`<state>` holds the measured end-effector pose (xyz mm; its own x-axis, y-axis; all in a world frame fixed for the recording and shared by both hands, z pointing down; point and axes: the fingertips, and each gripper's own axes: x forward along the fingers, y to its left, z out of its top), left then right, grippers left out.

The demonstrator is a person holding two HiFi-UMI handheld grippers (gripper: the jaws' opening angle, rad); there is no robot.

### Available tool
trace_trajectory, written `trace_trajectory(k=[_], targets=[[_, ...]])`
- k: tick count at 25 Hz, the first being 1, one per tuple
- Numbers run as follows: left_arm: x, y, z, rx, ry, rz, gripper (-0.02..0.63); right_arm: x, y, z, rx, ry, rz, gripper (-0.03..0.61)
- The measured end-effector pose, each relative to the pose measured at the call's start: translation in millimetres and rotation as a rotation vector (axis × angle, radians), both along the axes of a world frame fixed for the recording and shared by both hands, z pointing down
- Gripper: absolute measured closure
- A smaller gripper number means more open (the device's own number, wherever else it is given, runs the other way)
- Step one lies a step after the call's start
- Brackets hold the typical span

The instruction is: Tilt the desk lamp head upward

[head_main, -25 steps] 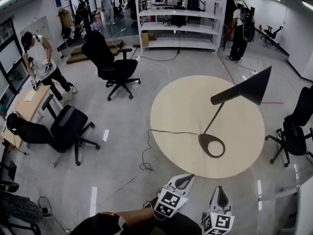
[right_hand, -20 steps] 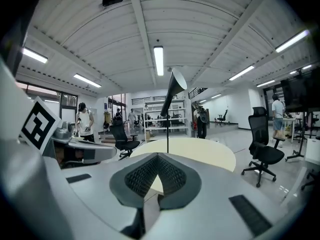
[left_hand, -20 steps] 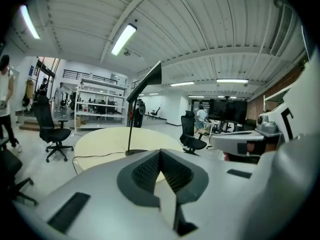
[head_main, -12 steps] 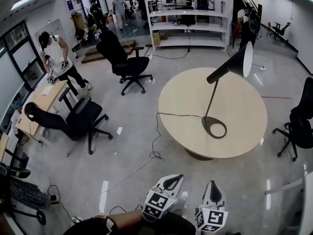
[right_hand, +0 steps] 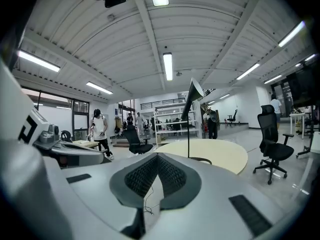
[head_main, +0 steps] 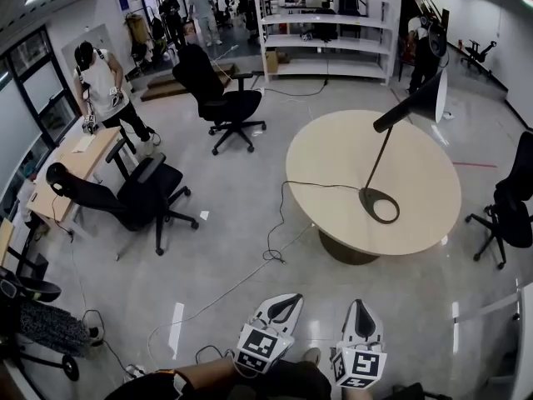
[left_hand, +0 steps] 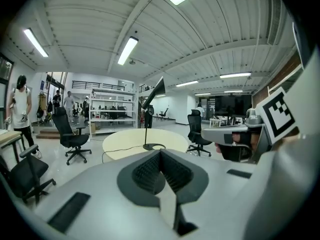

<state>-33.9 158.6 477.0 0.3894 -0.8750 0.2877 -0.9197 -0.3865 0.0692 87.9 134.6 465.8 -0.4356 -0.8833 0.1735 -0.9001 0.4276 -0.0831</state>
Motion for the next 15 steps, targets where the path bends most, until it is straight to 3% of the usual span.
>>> trace_trajectory(k=[7,15], targets=[[-78,72,18,-0.012,0.029,0.101,0.568,-77,91,18,-0.056,0.018,0.111,0.561],[-104,116,25,-0.015,0.081,0.212,0.568,-104,160,29,-0.123,0.063,0.21,0.561]])
